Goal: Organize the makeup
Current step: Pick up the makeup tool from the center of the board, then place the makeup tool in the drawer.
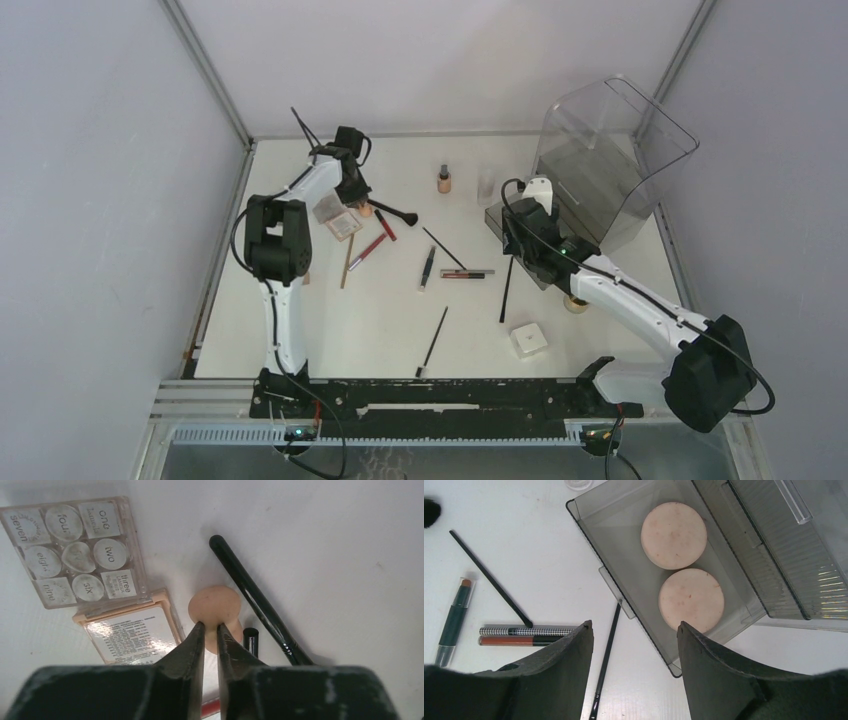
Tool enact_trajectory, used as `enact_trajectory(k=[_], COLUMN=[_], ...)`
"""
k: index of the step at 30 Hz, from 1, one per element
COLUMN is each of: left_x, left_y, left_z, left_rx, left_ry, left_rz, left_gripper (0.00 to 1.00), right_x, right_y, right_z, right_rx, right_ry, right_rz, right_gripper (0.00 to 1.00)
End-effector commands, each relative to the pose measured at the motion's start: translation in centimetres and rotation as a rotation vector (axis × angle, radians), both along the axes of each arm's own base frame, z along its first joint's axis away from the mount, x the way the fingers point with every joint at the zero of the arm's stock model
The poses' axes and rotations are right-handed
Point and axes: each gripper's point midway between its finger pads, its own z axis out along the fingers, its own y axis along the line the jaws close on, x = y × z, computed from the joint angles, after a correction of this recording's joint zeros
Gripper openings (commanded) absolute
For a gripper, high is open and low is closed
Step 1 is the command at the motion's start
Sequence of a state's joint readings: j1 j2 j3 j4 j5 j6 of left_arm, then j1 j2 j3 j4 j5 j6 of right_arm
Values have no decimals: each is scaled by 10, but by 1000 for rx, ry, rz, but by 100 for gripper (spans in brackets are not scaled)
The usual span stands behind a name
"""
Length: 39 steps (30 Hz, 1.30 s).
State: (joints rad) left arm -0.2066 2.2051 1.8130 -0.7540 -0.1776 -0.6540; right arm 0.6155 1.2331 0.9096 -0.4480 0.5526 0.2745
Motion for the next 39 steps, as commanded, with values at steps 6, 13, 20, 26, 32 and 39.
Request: enact_trajectory(k=[6, 13, 20, 26, 32, 39], left_x=[-8, -27, -58, -99, -116, -80], left_y=[18, 0, -121, -249, -350, -406], left_z=[75, 117, 153, 180, 186, 171], left_rx=[60, 5, -247, -403, -507, -574], left_ry=[-162, -248, -335, -345, -378, -443], left_rz=[7, -82, -464, -782, -917, -853], left_gripper=[0, 0, 0, 0, 0, 20], right_x=[-2, -6, -6, -13, -33, -54], right_y=[-1, 1, -14, -54, -81, -97], right_z=[22, 21, 38, 76, 96, 99], right_rx=[56, 87, 153, 214, 236, 217], right_ry=[-63, -61, -98, -206, -268, -272], right_rz=[-7, 0, -34, -108, -180, -212], right_gripper=[70, 69, 69, 69, 69, 69])
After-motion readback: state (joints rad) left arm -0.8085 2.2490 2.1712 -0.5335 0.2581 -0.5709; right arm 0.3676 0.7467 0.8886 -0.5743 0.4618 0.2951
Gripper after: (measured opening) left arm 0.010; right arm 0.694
